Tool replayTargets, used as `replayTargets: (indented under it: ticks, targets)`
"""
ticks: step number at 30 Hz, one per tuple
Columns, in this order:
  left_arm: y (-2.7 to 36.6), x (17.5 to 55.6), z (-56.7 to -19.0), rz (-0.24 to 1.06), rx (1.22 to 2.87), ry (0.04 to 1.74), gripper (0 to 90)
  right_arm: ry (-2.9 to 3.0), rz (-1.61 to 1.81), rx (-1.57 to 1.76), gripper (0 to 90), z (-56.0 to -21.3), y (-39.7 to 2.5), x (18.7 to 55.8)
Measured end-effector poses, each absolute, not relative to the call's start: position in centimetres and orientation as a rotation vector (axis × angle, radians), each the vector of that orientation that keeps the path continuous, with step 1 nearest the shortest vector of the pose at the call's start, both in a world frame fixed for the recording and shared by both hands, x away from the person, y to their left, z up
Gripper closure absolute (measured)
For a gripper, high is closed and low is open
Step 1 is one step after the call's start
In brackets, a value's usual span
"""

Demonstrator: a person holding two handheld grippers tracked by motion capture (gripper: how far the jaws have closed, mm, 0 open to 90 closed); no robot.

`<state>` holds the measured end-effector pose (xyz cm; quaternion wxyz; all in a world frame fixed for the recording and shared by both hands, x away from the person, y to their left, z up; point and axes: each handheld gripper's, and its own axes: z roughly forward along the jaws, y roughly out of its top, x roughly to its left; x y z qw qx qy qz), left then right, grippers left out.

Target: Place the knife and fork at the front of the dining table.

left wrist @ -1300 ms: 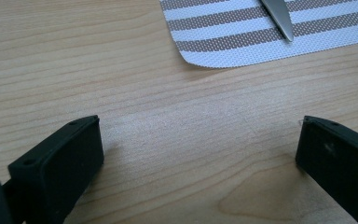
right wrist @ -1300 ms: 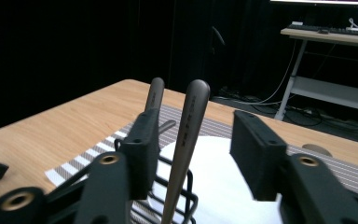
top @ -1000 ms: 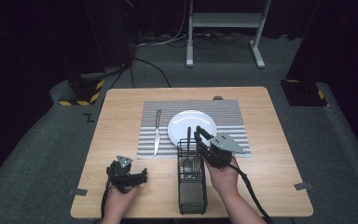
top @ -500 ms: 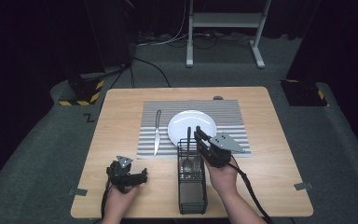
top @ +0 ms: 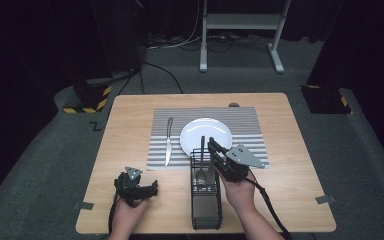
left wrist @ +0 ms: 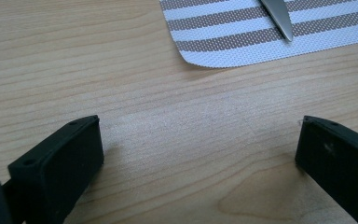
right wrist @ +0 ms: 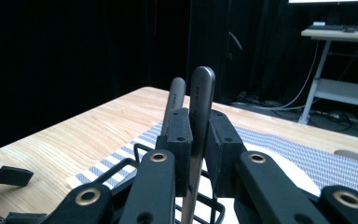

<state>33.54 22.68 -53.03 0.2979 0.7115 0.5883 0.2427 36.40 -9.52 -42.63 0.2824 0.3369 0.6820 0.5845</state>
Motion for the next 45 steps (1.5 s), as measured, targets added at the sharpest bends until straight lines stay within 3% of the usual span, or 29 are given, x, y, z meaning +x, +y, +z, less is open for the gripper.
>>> replayTargets:
  ticks: [17,45]
  targets:
    - [22.7,33.5,-53.0,0.645,1.891,1.564,0.9,1.774,1.614,0.856,86.5,-41.4,-9.9,35.5]
    - [22.7,33.5,-53.0,0.644,1.891,1.564,0.9,1.626,1.721,0.752,86.6,-35.6,-10.6,32.9]
